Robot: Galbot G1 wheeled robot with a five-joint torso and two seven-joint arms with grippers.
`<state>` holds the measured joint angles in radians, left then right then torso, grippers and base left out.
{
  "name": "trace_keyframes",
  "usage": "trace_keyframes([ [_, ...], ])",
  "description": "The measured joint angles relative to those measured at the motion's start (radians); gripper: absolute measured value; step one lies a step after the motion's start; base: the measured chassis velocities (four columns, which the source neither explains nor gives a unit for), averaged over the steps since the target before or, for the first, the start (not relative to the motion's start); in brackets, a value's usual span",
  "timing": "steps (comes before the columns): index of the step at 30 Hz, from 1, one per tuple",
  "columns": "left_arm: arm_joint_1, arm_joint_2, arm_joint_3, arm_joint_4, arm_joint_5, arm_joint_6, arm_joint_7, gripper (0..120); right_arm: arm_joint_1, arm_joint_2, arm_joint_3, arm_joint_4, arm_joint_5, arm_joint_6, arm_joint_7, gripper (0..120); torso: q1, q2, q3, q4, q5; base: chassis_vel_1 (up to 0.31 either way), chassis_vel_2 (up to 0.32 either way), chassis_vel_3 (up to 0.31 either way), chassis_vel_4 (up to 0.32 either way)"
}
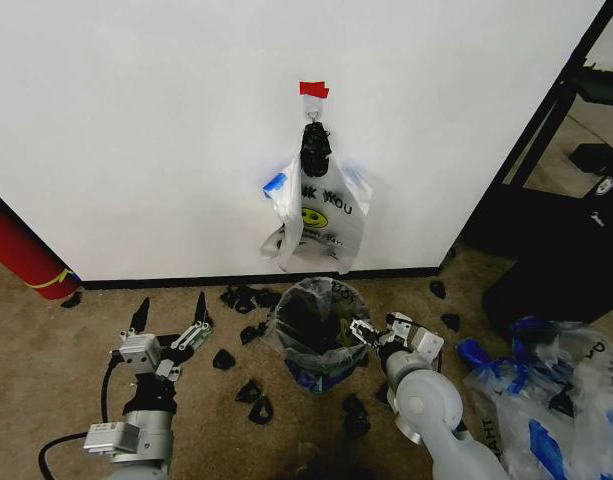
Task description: Pick up the garbage bag from the wall and place it over the trash bin.
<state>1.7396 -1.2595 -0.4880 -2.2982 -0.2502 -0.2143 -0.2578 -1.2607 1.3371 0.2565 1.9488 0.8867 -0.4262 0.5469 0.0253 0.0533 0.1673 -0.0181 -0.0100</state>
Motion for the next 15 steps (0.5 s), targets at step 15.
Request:
trace_keyframes([
  [15, -0.021, 0.044, 0.093, 0.011, 0.07, 0.012, 0.001, 100, -0.04, 0.02, 0.068, 0.001, 0.234, -0.031, -0.119, 100, 0.0, 0.0, 0.0, 0.0, 0.0, 0.0, 0.0, 0.0, 0.0],
])
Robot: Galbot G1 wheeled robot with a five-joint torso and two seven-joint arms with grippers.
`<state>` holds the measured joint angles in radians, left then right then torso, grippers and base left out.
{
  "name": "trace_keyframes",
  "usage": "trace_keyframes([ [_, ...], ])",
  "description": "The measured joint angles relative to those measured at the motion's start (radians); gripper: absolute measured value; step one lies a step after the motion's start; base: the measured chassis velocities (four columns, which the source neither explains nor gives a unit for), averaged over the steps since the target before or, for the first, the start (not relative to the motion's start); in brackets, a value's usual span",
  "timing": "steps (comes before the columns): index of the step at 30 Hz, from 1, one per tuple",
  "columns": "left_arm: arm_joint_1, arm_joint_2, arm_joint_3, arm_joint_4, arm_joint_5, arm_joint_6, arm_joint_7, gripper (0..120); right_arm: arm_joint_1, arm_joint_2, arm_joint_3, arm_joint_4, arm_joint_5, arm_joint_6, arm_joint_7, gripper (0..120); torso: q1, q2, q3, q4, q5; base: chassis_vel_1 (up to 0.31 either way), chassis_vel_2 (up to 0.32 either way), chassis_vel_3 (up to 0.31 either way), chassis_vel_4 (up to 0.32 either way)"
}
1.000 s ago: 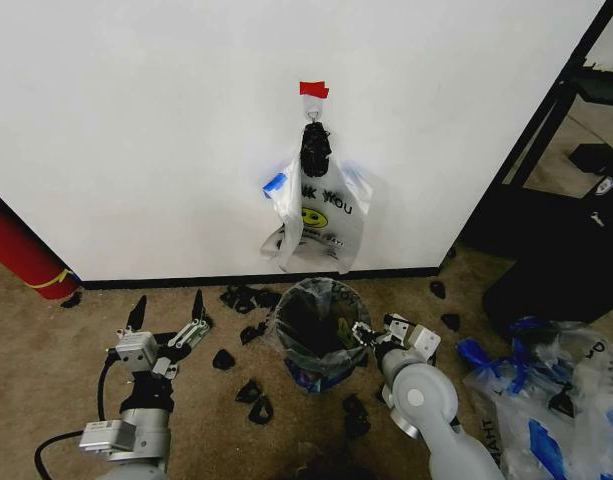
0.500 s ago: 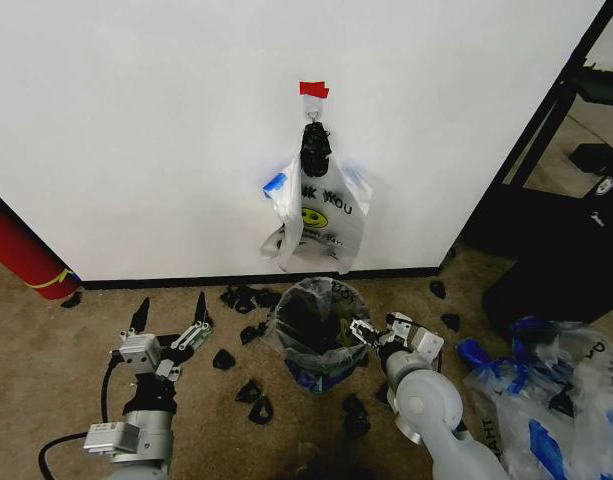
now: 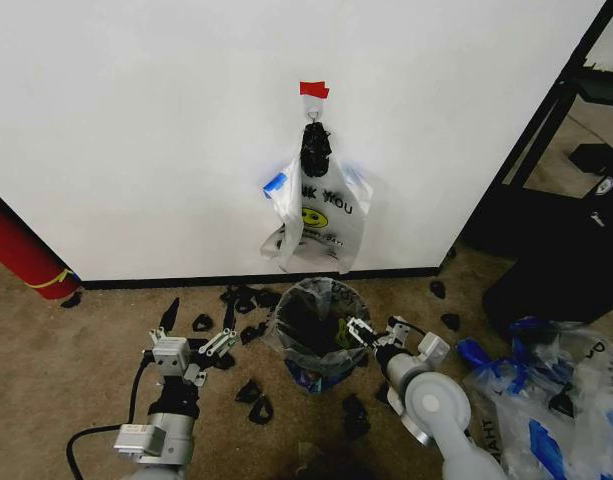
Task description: Pick up the garbage bag from the wall and place it over the trash bin.
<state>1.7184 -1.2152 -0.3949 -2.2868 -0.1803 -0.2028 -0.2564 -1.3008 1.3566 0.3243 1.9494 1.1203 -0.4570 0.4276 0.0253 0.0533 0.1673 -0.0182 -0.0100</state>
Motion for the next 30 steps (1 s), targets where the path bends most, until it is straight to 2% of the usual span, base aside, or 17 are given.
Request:
trace_keyframes([
  [3, 0.007, 0.003, -0.006, -0.004, -0.001, 0.0, 0.0, 100, -0.011, -0.011, -0.006, -0.002, -0.105, 0.035, -0.049, 100, 0.0, 0.0, 0.0, 0.0003, 0.0001, 0.0, 0.0, 0.0, 0.0],
  [6, 0.005, 0.001, -0.013, -0.006, -0.008, -0.001, -0.002, 100, -0.052, -0.037, 0.001, 0.051, -0.292, 0.133, -0.134, 100, 0.0, 0.0, 0.0, 0.0003, 0.0001, 0.0, 0.0, 0.0, 0.0],
  [7, 0.005, 0.001, -0.013, -0.006, -0.008, -0.001, -0.002, 100, -0.052, -0.037, 0.001, 0.051, -0.292, 0.133, -0.134, 100, 0.0, 0.0, 0.0, 0.0003, 0.0001, 0.0, 0.0, 0.0, 0.0],
  [12, -0.004, -0.019, -0.007, 0.029, -0.014, -0.006, -0.007, 100, -0.154, -0.038, 0.051, 0.154, -0.614, 0.371, -0.227, 100, 0.0, 0.0, 0.0, 0.0002, -0.0001, 0.0, 0.0, 0.0, 0.0],
  [13, -0.005, -0.026, -0.004, 0.033, -0.014, -0.008, -0.007, 100, -0.19, -0.024, 0.075, 0.178, -0.693, 0.448, -0.241, 100, 0.0, 0.0, 0.0, 0.0001, -0.0001, 0.0, 0.0, 0.0, 0.0],
  [14, -0.005, -0.026, -0.004, 0.033, -0.014, -0.008, -0.007, 100, -0.19, -0.024, 0.075, 0.178, -0.693, 0.448, -0.241, 100, 0.0, 0.0, 0.0, 0.0001, -0.0001, 0.0, 0.0, 0.0, 0.0],
  [16, -0.005, -0.032, -0.005, 0.037, -0.014, -0.015, -0.007, 100, -0.267, 0.005, 0.123, 0.213, -0.823, 0.562, -0.26, 100, 0.0, 0.0, 0.0, 0.0002, 0.0, 0.0, 0.0, 0.0, 0.0],
  [19, -0.005, -0.032, -0.017, 0.039, -0.026, -0.028, -0.007, 100, -0.384, 0.051, 0.17, 0.276, -0.938, 0.655, -0.263, 100, 0.0, 0.0, 0.0, -0.0001, 0.0001, 0.0, 0.0, 0.0, 0.0],
  [26, -0.011, -0.002, -0.031, 0.061, -0.069, -0.039, -0.008, 100, -0.531, 0.153, 0.206, 0.414, -1.071, 0.739, -0.252, 100, 0.0, 0.0, 0.0, 0.0, -0.0002, 0.0, 0.0, 0.0, 0.0],
  [30, -0.014, 0.0, -0.026, 0.054, -0.07, -0.028, -0.009, 100, -0.556, 0.177, 0.212, 0.434, -1.1, 0.764, -0.245, 100, 0.0, 0.0, 0.0, 0.0, -0.0002, 0.0, 0.0, 0.0, 0.0],
])
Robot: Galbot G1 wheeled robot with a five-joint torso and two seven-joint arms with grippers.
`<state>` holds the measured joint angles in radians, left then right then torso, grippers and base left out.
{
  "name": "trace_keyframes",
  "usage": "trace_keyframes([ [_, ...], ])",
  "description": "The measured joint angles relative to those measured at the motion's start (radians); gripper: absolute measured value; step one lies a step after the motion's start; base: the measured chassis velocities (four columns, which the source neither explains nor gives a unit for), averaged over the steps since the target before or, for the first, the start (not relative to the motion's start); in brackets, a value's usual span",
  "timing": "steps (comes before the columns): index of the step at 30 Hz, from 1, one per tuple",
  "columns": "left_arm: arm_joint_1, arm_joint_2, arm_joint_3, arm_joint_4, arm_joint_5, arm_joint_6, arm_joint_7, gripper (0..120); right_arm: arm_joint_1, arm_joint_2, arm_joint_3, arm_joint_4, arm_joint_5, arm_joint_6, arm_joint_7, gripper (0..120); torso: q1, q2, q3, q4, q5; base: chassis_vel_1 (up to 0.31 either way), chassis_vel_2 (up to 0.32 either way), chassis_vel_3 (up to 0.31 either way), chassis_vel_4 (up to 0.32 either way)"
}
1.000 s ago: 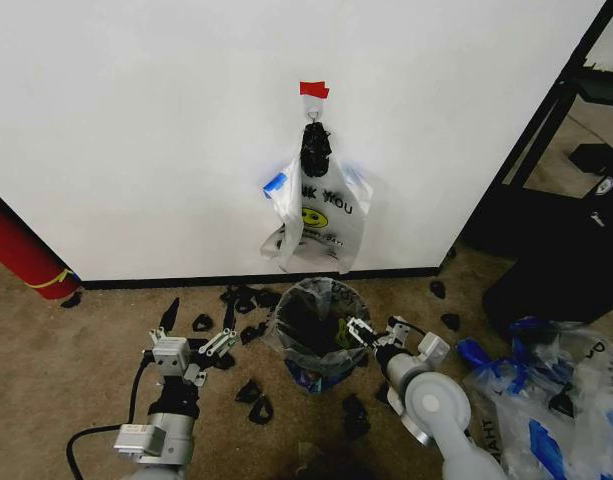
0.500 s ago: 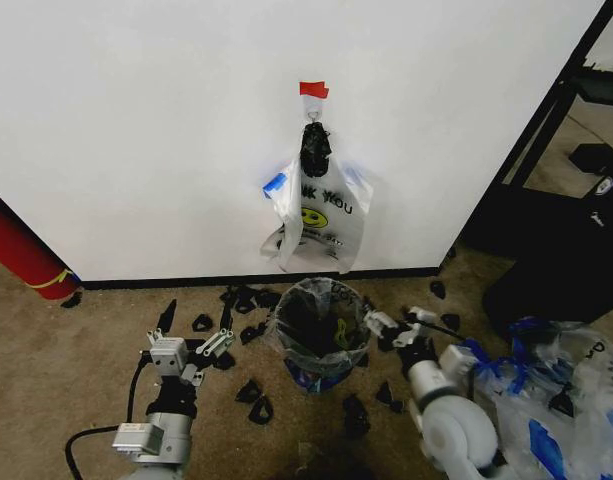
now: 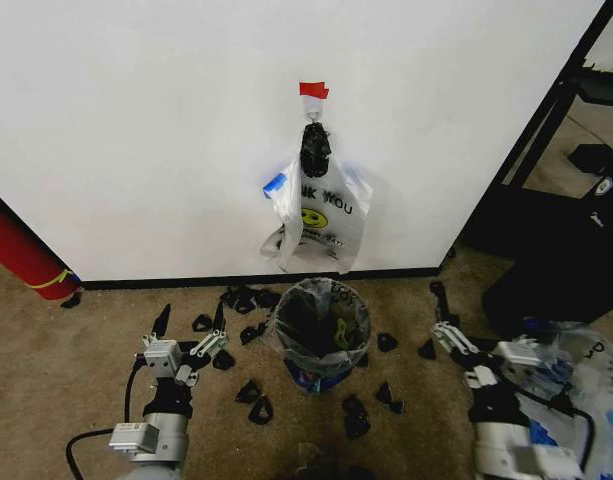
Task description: Pick up the garbage bag from the wall and place it over the trash bin.
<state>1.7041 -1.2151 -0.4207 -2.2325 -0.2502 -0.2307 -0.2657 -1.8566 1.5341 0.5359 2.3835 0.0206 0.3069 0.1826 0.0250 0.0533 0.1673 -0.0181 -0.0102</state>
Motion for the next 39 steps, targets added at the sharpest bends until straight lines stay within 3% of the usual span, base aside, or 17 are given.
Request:
trace_keyframes([
  [6, 0.0, 0.008, 0.011, -0.02, 0.007, 0.013, -0.003, 100, -0.016, 0.036, -0.012, 0.034, -0.044, 0.006, 0.026, 100, 0.0, 0.0, 0.0, 0.0001, 0.0001, 0.0, 0.0, 0.0, 0.0],
  [27, -0.028, 0.019, 0.032, -0.049, 0.032, 0.056, -0.043, 100, -0.005, 0.041, -0.07, 0.014, -0.087, -0.009, 0.026, 100, 0.0, 0.0, 0.0, 0.0001, 0.0003, 0.0, 0.0, 0.0, 0.0],
  [39, -0.113, 0.058, 0.036, -0.04, 0.006, 0.081, -0.056, 100, -0.034, 0.02, -0.045, 0.042, 0.045, -0.076, -0.002, 100, 0.0, 0.0, 0.0, 0.0, 0.0002, 0.0, 0.0, 0.0, 0.0],
])
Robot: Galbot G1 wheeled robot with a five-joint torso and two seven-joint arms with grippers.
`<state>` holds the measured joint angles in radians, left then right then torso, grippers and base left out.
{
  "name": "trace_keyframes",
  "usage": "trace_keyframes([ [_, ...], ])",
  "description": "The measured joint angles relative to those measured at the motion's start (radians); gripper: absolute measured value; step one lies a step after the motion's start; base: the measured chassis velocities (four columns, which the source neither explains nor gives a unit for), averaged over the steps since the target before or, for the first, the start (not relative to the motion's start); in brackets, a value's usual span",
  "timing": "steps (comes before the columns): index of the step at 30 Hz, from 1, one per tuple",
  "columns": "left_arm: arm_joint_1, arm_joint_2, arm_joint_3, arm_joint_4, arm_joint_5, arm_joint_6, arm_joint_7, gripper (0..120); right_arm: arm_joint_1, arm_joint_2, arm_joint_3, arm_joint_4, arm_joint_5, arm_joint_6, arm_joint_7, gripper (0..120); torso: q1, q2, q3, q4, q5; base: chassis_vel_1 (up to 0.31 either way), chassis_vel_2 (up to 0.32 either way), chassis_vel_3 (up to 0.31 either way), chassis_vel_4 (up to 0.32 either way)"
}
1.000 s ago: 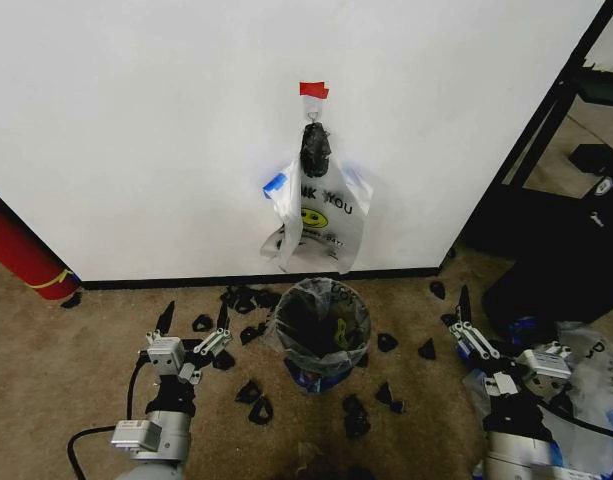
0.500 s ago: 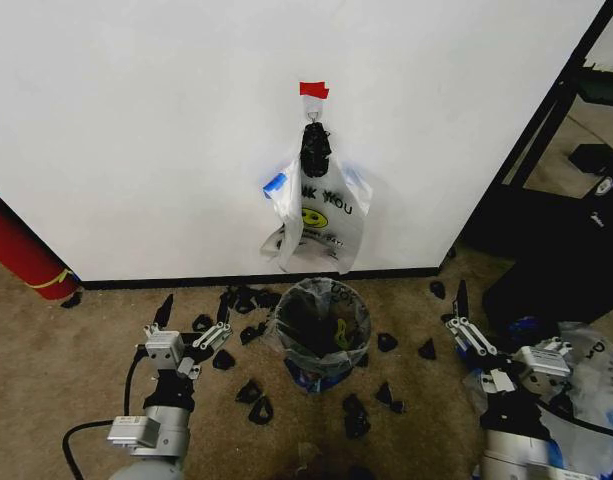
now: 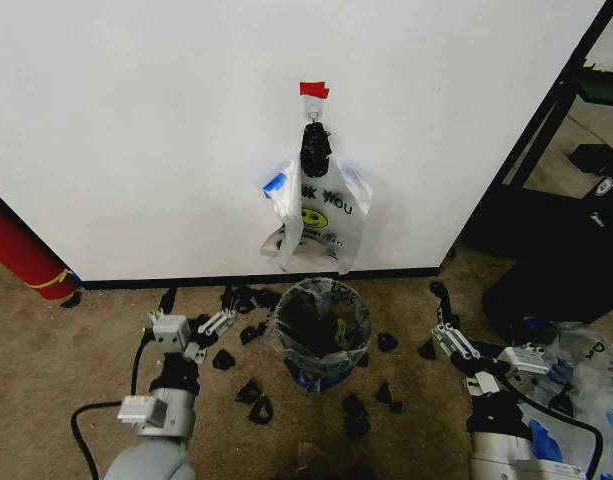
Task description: Pick up the garbage bag from the wall and place it over the trash bin.
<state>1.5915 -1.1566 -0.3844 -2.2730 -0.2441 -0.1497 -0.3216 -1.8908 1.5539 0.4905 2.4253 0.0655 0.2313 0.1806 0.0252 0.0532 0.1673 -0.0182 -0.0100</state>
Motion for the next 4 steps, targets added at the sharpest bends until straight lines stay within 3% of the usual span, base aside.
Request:
trace_keyframes([
  [4, 0.027, -0.02, -0.009, -0.039, 0.001, -0.014, 0.002, 100, 0.011, -0.013, -0.001, -0.003, -0.013, -0.004, -0.02, 100, 0.0, 0.0, 0.0, 0.0, 0.0, 0.0, 0.0, 0.0, 0.0],
])
